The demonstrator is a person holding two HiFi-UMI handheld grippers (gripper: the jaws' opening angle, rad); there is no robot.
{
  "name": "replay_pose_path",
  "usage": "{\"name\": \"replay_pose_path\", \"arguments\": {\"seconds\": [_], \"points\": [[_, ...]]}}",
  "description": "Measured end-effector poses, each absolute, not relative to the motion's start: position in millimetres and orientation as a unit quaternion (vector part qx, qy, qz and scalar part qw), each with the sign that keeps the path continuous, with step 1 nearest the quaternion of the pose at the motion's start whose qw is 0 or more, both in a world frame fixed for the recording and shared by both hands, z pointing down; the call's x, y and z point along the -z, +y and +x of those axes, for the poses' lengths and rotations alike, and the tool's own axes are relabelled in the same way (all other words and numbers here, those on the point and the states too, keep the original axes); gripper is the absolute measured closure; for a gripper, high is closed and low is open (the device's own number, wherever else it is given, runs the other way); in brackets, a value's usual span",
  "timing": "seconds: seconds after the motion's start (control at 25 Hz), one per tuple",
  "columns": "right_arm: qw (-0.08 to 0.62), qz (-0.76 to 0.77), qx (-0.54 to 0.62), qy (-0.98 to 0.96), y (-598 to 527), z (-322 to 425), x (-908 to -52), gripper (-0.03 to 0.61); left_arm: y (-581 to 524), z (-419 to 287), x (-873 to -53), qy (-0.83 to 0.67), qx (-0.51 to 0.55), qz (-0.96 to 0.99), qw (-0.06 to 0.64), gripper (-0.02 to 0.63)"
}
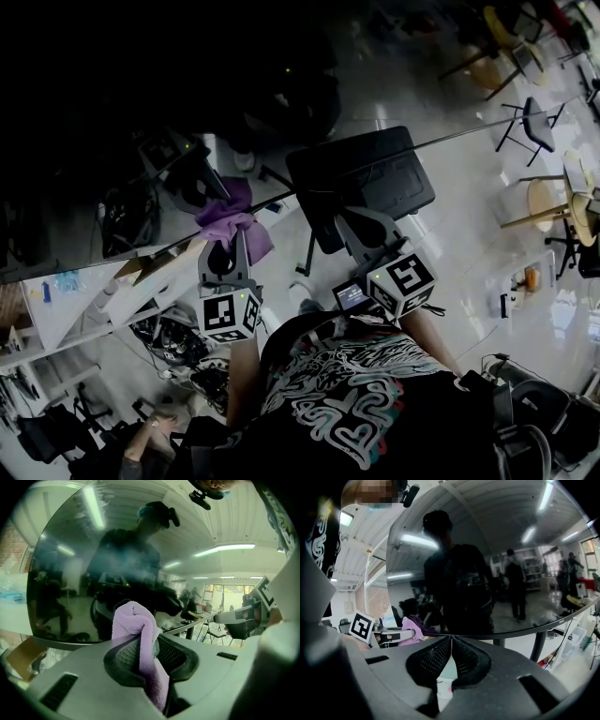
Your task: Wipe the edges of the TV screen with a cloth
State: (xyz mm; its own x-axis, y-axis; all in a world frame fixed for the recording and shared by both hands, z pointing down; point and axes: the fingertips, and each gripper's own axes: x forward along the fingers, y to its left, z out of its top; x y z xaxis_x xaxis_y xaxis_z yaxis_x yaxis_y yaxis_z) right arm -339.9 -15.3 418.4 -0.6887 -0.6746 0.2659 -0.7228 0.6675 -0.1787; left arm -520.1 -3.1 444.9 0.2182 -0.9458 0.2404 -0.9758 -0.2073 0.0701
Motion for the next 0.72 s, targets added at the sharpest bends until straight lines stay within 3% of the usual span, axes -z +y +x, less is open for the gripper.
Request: {"name": "replay_pose_path", "arguments": {"seconds": [0.72], "points": [[0.089,0.404,-0.142,-0.899,-21,-326,-423,0.546,-13,-498,-446,-0.599,-0.059,0.79,0.12,0.541]]}}
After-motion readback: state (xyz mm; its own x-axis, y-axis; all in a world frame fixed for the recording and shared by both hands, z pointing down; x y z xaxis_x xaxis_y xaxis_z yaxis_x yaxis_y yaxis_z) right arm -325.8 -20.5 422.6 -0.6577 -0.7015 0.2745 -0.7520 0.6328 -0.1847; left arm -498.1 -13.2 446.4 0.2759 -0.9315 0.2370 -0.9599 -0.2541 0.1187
